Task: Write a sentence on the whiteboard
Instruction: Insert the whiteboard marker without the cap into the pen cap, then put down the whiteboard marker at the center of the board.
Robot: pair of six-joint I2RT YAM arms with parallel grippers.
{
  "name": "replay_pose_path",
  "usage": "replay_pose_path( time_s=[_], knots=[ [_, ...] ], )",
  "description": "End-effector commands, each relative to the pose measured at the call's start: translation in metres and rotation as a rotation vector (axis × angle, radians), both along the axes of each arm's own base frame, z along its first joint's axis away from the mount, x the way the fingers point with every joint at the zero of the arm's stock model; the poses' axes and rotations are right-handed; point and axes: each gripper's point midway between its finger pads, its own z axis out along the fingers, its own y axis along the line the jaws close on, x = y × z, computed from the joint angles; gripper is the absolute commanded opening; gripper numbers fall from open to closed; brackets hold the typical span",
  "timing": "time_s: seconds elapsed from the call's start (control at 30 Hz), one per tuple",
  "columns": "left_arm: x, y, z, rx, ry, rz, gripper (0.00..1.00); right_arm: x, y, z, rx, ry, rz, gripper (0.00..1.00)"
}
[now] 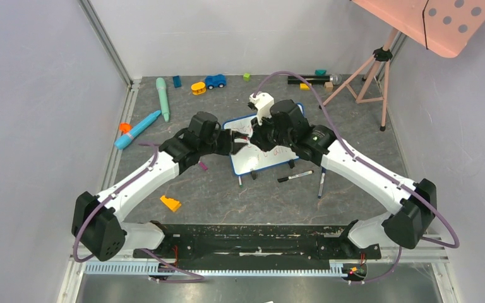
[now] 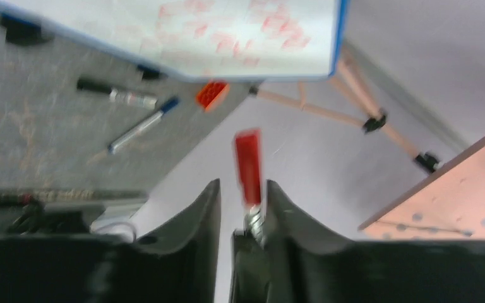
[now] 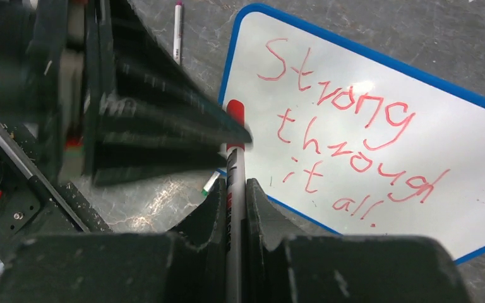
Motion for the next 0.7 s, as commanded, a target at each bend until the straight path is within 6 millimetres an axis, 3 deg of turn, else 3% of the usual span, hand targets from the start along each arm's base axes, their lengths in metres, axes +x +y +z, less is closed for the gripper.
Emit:
replay_pose_path(
  time_s=[0.0, 0.07, 0.2, 0.3, 0.47, 0.57, 0.67],
  knots=[
    [-0.066, -0.039, 0.027, -0.121, 0.002, -0.354, 0.54, -0.004, -0.009, 0.003, -0.012, 0.057, 0.0, 0.0],
    [-0.063, -0.037, 0.023, -0.11, 0.001, -0.377, 0.7, -0.019, -0.024, -0.009, -0.026, 0.123, -0.004, 0.0],
    [-0.053, -0.018, 0.02, -0.034, -0.036, -0.398, 0.84, -0.04, -0.055, -0.026, -0.072, 0.213, -0.035, 0.0],
    [-0.044, 0.01, 0.015, 0.041, -0.057, -0.377, 0.89, -0.055, -0.074, -0.043, -0.153, 0.259, -0.034, 0.0],
    [-0.02, 0.067, 0.017, 0.24, -0.21, -0.356, 0.98, -0.072, -0.1, -0.09, -0.308, 0.346, -0.035, 0.0],
    [-0.009, 0.096, 0.012, 0.436, -0.27, -0.37, 1.0, -0.069, -0.105, -0.107, -0.364, 0.34, -0.059, 0.0],
    [-0.002, 0.117, 0.003, 0.577, -0.288, -0.376, 1.0, -0.068, -0.098, -0.116, -0.413, 0.333, -0.047, 0.0]
  ],
)
